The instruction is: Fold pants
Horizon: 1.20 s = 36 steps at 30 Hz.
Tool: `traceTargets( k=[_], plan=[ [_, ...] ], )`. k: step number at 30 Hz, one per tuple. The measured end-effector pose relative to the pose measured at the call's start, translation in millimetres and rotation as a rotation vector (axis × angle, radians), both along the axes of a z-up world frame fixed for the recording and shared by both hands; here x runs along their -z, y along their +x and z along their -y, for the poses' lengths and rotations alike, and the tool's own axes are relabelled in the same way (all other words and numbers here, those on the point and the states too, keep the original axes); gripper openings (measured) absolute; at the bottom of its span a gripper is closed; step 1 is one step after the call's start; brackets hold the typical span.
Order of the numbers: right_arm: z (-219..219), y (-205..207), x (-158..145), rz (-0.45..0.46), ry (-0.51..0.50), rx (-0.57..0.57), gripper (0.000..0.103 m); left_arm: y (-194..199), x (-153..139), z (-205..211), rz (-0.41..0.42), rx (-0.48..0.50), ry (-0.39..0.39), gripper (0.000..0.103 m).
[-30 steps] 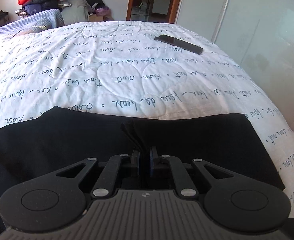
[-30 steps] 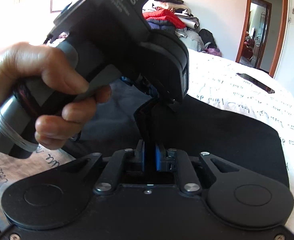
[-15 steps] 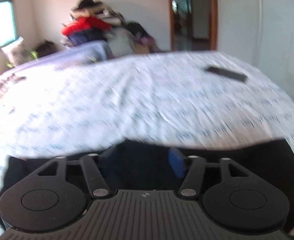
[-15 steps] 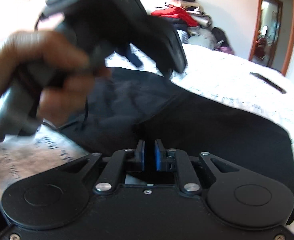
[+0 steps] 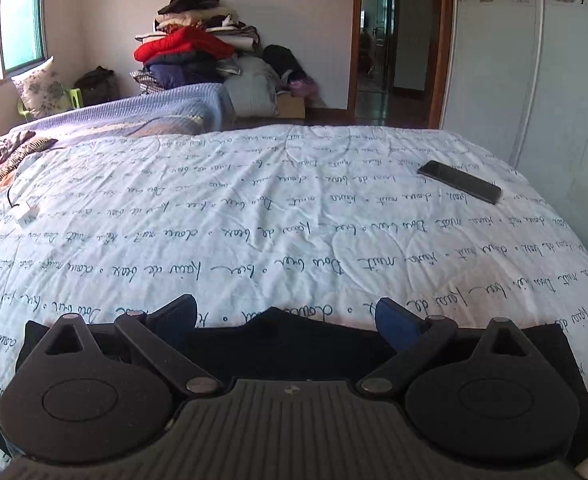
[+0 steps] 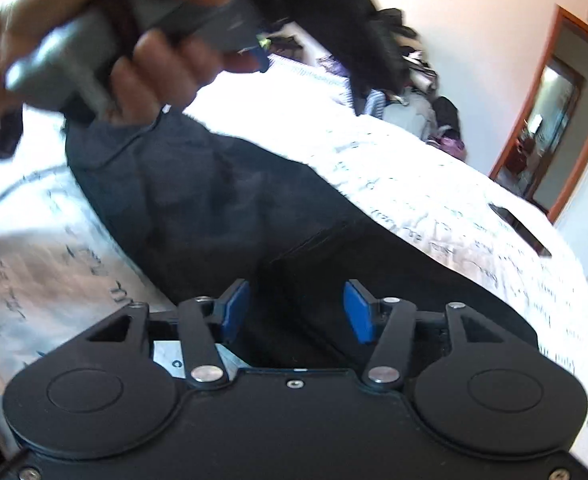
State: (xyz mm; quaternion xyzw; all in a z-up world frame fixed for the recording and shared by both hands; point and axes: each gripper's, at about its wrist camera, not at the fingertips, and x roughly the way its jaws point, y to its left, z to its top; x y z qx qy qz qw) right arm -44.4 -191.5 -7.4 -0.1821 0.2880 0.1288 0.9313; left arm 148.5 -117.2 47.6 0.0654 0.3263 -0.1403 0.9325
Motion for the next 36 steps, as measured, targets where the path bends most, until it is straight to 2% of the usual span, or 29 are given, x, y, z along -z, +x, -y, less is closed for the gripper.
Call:
traceTargets(
  k=[2,5,6,7,12,15,17,19,21,22,24,26,28,29,32,34,36],
  plan=[
    [-9,9,7,-0.018,-0.027,-0.008,0.039,-2,7,1,-0.006,0.023,0.038,0.097],
    [-12,20,12,-0.015,-0.041,0.008,0.029,-6,17,1,-0.007,0.044,0.090,0.097],
    [-13,21,11,-0.017,-0.033,0.012,0.013,-5,20,2,-0.018,0.046,0.096,0.097],
    [-14,20,9,-0.003,-0.041,0.021,0.011,-4,23,1,-0.034,0.046,0.093,0.097],
    [-15,-1,-2,-0.016,-0.036,-0.023,0.011,0,25,-8,-0.059,0.029,0.039,0.097],
    [-19,-2,4,-0.015,-0.037,-0.008,0.012,3,29,1,-0.082,0.042,0.016,0.097],
    [-13,0,6,-0.034,-0.027,-0.017,0.013,1,34,15,-0.100,0.080,0.014,0.097],
    [7,-12,-11,-0.046,0.040,-0.033,0.013,-7,38,29,-0.087,0.143,0.041,0.097],
    [42,-22,-31,-0.025,0.123,0.035,0.013,-19,41,40,-0.043,0.196,0.060,0.097],
    [63,-22,-38,-0.017,0.132,0.103,0.013,-24,44,45,-0.027,0.222,0.069,0.097],
    [105,-16,-42,-0.001,0.082,0.248,0.013,-29,53,59,-0.027,0.269,0.103,0.097],
    [141,4,-35,-0.028,0.041,0.362,0.013,-29,69,73,-0.056,0.281,0.150,0.097],
    [167,23,-28,-0.061,0.087,0.380,0.013,-26,87,82,-0.085,0.272,0.200,0.099],
    [175,33,-25,-0.073,0.115,0.376,0.013,-24,95,83,-0.084,0.259,0.202,0.102],
    [192,63,-9,-0.123,0.186,0.369,0.013,-24,97,76,-0.080,0.238,0.163,0.102],
    [202,76,0,-0.131,0.192,0.420,0.012,-22,94,76,-0.088,0.244,0.168,0.102],
    [207,73,-4,-0.108,0.231,0.488,0.012,-22,87,76,-0.096,0.238,0.179,0.101]
  ],
)
